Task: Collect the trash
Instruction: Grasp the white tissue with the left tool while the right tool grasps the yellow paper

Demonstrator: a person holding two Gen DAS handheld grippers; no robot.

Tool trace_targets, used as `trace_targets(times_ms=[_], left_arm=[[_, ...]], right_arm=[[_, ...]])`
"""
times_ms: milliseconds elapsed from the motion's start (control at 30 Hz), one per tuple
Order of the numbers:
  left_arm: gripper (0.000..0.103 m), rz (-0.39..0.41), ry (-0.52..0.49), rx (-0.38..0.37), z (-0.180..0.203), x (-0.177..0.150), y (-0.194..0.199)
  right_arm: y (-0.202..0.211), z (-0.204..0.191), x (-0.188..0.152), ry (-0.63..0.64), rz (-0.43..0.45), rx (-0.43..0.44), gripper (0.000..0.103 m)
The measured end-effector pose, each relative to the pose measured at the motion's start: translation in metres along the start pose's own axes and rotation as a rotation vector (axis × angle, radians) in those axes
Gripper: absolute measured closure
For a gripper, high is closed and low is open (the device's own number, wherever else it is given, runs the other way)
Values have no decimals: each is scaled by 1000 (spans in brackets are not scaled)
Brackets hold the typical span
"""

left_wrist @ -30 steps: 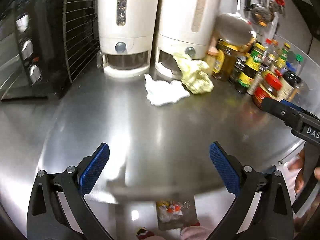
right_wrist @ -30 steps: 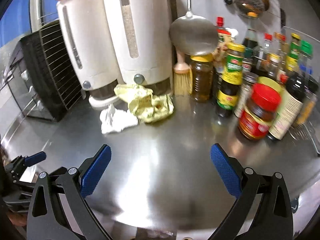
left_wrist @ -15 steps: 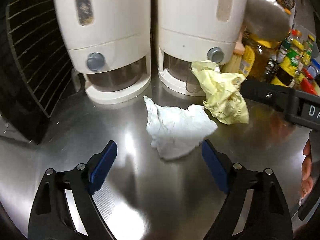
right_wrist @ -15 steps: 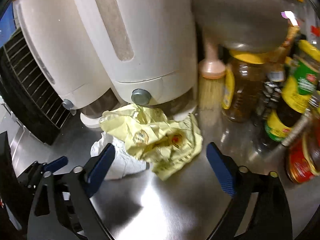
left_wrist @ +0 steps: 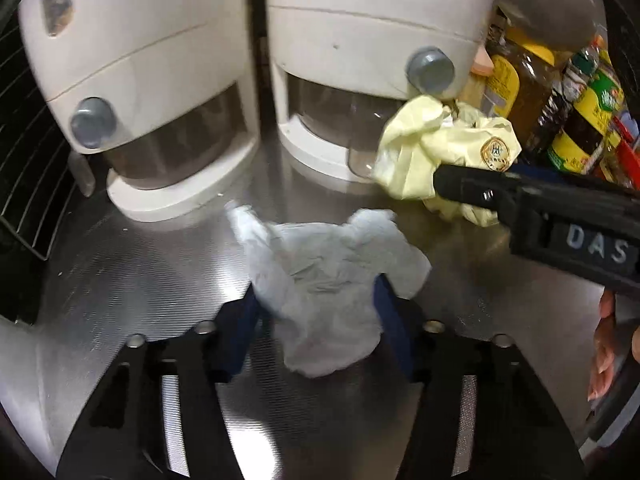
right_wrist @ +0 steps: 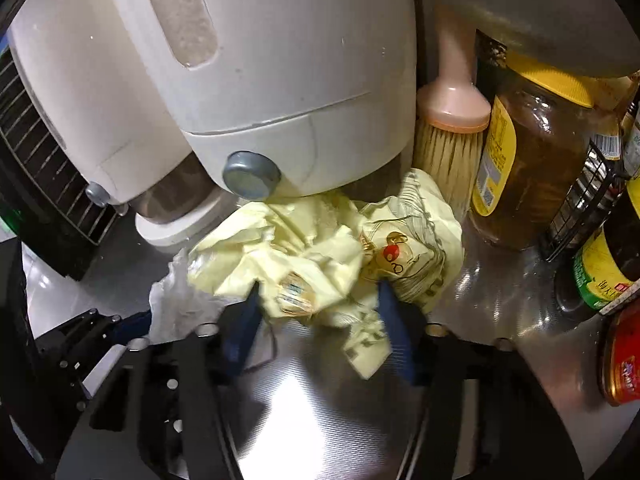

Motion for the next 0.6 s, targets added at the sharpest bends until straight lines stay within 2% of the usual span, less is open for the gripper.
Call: trace_targets(times_ms=[100,167,233,267,367,600], left_arm=[[71,1,-17,-12,10,3,0],[89,-2,-26,-17,15,2,0],[94,-3,-37,-6,20,-2,2],[95,-2,-42,-2,22,-5,4],[97,0,-40,-15,30,-13,10],[98,18,-43,-37,39,-47,43]], right_arm=[[1,0,0,8,0,-2,74],[4,1,-2,4,0,-4,80],[7,6,-5,0,-1,-10,83],[9,8,-8,-3,-3,-9,87],[17,13,-19,-12,-3,-3,89],[45,20,-64,-18,-6,-3,90]])
Point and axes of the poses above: each gripper's, at about its wrist camera, not at the fingertips, and y roughly against the way its jaws point, z to its right, x to its top, the point moved 9 cm from there along -y, roughly the way its jaws point, and after that the axes turned 12 degrees about -z, right-handed, at the moved point
